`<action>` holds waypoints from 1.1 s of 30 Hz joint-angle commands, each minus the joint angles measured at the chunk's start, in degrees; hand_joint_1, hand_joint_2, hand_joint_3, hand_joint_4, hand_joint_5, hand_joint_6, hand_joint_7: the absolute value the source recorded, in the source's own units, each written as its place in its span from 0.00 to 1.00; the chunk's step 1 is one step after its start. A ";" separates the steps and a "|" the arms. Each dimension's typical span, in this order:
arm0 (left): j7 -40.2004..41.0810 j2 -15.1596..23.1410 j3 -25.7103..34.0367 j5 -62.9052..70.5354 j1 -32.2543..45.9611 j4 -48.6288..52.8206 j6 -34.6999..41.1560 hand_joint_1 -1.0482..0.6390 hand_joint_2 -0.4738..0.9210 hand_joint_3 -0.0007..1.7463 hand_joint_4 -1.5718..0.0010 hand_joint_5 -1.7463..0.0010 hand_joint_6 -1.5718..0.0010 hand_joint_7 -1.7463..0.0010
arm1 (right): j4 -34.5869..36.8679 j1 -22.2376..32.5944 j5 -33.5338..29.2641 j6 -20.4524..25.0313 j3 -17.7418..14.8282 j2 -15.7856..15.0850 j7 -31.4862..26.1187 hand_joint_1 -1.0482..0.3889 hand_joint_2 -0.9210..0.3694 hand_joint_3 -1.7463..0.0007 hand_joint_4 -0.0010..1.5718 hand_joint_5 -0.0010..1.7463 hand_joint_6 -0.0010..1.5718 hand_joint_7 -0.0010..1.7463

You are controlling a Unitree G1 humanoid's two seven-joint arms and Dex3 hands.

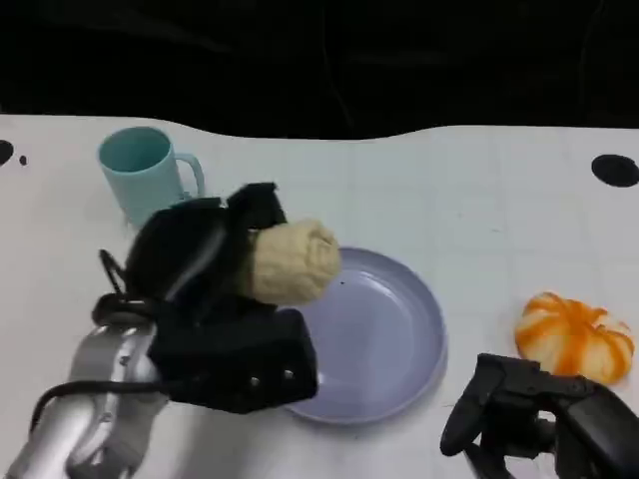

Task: Grasp the towel on the left side of the plate with the left hand and place it into the plate.

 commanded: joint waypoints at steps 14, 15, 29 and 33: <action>-14.54 -3.88 -4.67 -1.24 -5.40 1.93 2.45 0.48 0.93 0.18 0.59 0.25 0.49 0.74 | 0.35 0.03 -0.33 -0.27 0.75 0.92 -0.52 0.64 0.28 0.38 0.49 0.96 0.44 0.78; -15.23 -3.68 -4.95 -0.88 -5.47 1.73 2.46 0.46 0.97 0.11 0.58 0.34 0.49 0.83 | 0.41 0.15 -0.19 -0.41 0.71 0.99 -0.49 0.64 0.28 0.38 0.49 0.96 0.44 0.78; -25.55 0.27 -6.93 0.70 -6.32 -2.31 1.33 0.21 1.00 0.07 0.93 0.74 0.85 1.00 | 0.15 0.48 -0.52 -0.97 0.81 0.51 -0.48 0.64 0.29 0.37 0.49 0.97 0.44 0.78; -27.34 2.03 -5.75 0.47 -5.81 -6.17 1.74 0.12 1.00 0.09 1.00 0.75 0.93 1.00 | 0.09 0.48 -0.97 -1.01 0.95 0.57 -0.66 0.64 0.30 0.36 0.49 0.96 0.44 0.78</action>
